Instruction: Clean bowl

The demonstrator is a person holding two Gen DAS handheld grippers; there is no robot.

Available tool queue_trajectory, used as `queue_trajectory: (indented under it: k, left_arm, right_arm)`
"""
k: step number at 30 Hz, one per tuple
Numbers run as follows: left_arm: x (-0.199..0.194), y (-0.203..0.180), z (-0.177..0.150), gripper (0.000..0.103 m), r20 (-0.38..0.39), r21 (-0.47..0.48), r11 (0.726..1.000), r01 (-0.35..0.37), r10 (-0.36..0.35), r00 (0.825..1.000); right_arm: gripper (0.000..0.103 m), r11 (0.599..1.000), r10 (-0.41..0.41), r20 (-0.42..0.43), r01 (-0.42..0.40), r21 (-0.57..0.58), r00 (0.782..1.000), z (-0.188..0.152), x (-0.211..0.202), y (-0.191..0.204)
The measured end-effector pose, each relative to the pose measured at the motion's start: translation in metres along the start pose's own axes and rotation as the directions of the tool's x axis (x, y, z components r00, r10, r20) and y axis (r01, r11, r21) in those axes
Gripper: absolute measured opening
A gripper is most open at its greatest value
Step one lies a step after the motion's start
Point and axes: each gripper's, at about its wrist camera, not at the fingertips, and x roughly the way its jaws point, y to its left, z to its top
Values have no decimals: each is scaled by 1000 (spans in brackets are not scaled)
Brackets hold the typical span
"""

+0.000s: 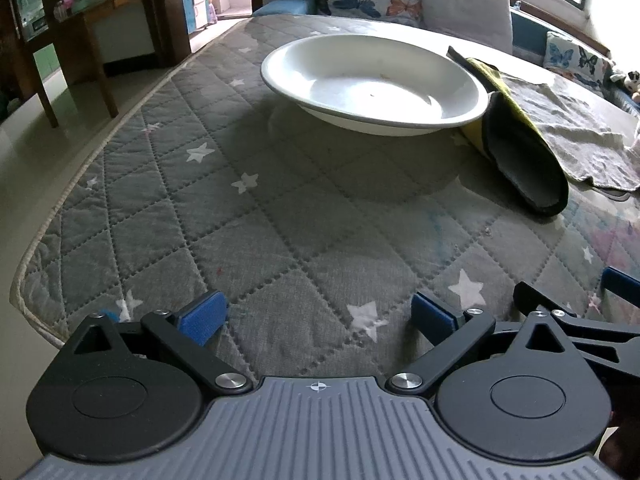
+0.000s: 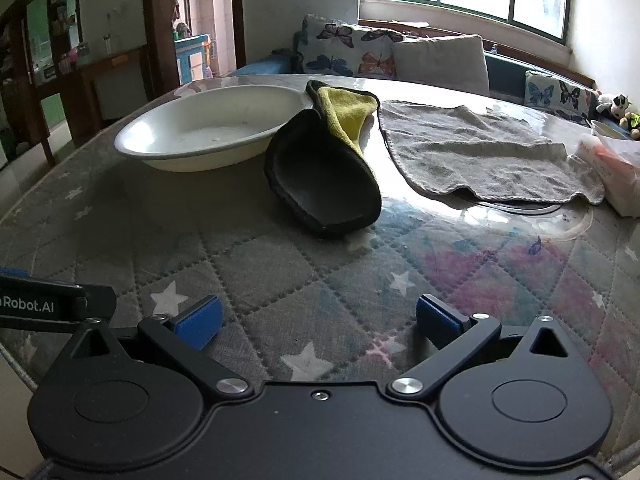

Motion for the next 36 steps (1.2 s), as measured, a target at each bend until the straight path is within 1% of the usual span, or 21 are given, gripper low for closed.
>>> queue_trajectory:
  k: [21, 36]
  left_arm:
    - [1, -1, 5, 102, -14, 1, 1000, -2, 2, 1000]
    - [1, -2, 3, 102, -18, -6, 1000, -13, 13, 1000]
  right_arm:
    - [103, 1000, -2, 41, 2, 4, 999, -4, -3, 0]
    - [103, 1000, 13, 55, -12, -7, 998, -6, -5, -2]
